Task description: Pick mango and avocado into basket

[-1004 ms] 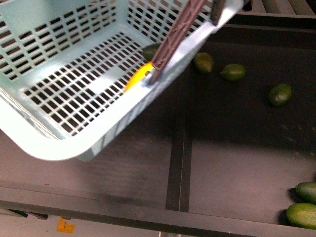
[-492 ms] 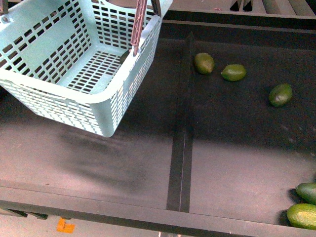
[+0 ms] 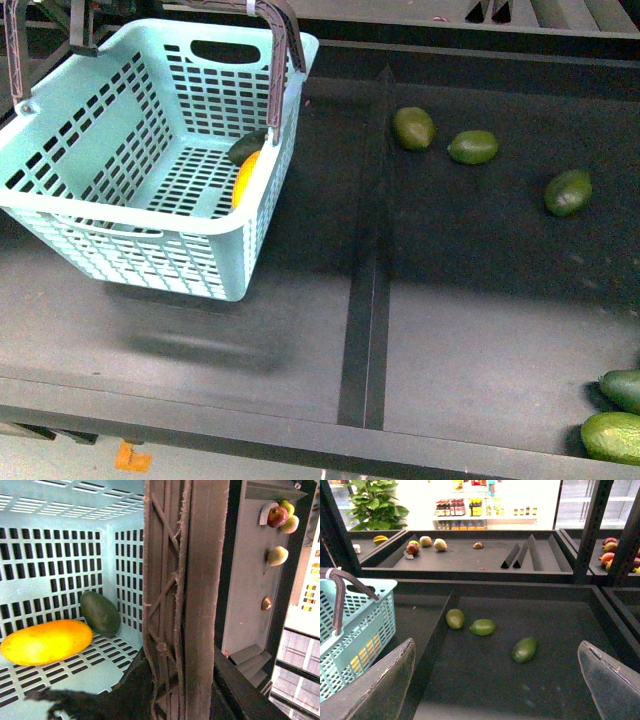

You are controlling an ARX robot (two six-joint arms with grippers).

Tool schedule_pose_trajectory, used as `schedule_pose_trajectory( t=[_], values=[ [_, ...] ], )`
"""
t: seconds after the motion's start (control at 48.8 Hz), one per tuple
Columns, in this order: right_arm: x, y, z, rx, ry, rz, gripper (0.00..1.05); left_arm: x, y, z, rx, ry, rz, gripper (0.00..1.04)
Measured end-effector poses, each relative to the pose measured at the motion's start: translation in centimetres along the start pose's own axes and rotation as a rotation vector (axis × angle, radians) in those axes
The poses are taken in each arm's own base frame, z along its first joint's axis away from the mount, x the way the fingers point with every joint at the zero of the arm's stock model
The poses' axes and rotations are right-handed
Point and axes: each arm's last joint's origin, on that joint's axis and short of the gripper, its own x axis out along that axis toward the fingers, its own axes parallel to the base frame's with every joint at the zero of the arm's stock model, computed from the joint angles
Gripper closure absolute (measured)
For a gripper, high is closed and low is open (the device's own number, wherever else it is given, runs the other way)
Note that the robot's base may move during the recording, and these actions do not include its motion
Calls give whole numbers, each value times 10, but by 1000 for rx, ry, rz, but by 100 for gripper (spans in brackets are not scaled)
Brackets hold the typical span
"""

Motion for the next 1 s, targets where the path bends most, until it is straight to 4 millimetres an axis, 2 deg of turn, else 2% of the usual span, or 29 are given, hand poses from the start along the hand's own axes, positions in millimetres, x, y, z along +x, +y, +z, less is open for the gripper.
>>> schedule_pose_trajectory(
  t=[0.123, 0.348, 0.451, 0.553, 0.758, 0.799, 0.82, 0.861, 0.902, 0.922, 1.004],
  values=[
    [0, 0, 0, 0, 0, 0, 9, -4, 8, 0, -23, -7, 12, 84],
    [0, 0, 0, 0, 0, 0, 9, -14, 13, 2, -50, -4, 20, 45],
    [0, 0, 0, 0, 0, 0, 9, -37, 11, 12, -60, -76, 17, 20],
    [0, 0, 0, 0, 0, 0, 9, -61, 14, 18, -63, -132, 56, 7],
    [0, 0, 0, 0, 0, 0, 9, -117, 22, 19, -64, -187, 62, 9],
    [0, 0, 0, 0, 0, 0, 9, -118, 26, 19, 89, -90, -102, 17],
    [0, 0, 0, 0, 0, -1, 9, -119, 33, 19, 219, -56, -204, 23],
    [0, 0, 0, 0, 0, 0, 9, -120, 47, 19, 412, -78, -325, 30],
    [0, 0, 0, 0, 0, -2, 9, -123, 61, 20, 572, -137, -434, 37],
    [0, 0, 0, 0, 0, -2, 9, -126, 70, 22, 731, -214, -502, 42],
    [0, 0, 0, 0, 0, -2, 9, -153, 93, 33, 1092, -447, -600, 62]
  ],
)
